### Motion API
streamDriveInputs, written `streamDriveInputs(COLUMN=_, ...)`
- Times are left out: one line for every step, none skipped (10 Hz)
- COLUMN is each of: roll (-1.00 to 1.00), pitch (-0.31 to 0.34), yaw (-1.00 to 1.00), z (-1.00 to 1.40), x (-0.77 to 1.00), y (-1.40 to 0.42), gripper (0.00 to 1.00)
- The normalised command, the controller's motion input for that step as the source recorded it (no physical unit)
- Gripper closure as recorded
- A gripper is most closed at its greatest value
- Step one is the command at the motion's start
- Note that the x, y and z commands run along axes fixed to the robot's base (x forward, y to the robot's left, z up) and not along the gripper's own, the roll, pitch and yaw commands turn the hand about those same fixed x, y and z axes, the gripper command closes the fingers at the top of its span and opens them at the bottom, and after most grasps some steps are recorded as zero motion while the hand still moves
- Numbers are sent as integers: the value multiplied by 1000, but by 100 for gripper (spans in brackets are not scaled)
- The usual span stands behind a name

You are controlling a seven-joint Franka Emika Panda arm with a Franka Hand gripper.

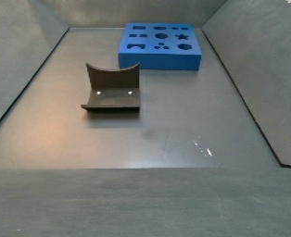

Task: Insert the 3 prong object.

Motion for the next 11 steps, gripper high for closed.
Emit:
streamDriveInputs(roll=106, pitch=0, yaw=-663, z=-814, x=-217, y=340, gripper=100)
streamDriveInputs(roll=117, pitch=0, yaw=-400, z=-866, x=-260, y=594, gripper=100)
streamDriveInputs(roll=116, pitch=0, yaw=-360, z=-851, x=-283, y=640, gripper=100)
streamDriveInputs(roll=51, pitch=-79, yaw=-866, z=-737, x=-234, y=206, gripper=100)
streamDriveInputs(roll=56, pitch=-57, yaw=-1000, z=-731, x=-160, y=46, gripper=100)
streamDriveInputs(roll=37, pitch=-10, yaw=-1000, z=-754, x=-57, y=0, gripper=100)
streamDriveInputs(roll=49, pitch=0, yaw=-1000, z=-757, x=0, y=0, gripper=100)
streamDriveInputs(roll=54, pitch=0, yaw=-1000, z=-754, x=0, y=0, gripper=100)
streamDriveInputs(roll=10, pitch=-4, yaw=-1000, z=-629, x=0, y=0, gripper=100)
streamDriveInputs(roll=0, pitch=-44, yaw=-997, z=-349, x=146, y=54, gripper=100)
streamDriveInputs(roll=0, pitch=-40, yaw=-974, z=-294, x=180, y=80, gripper=100)
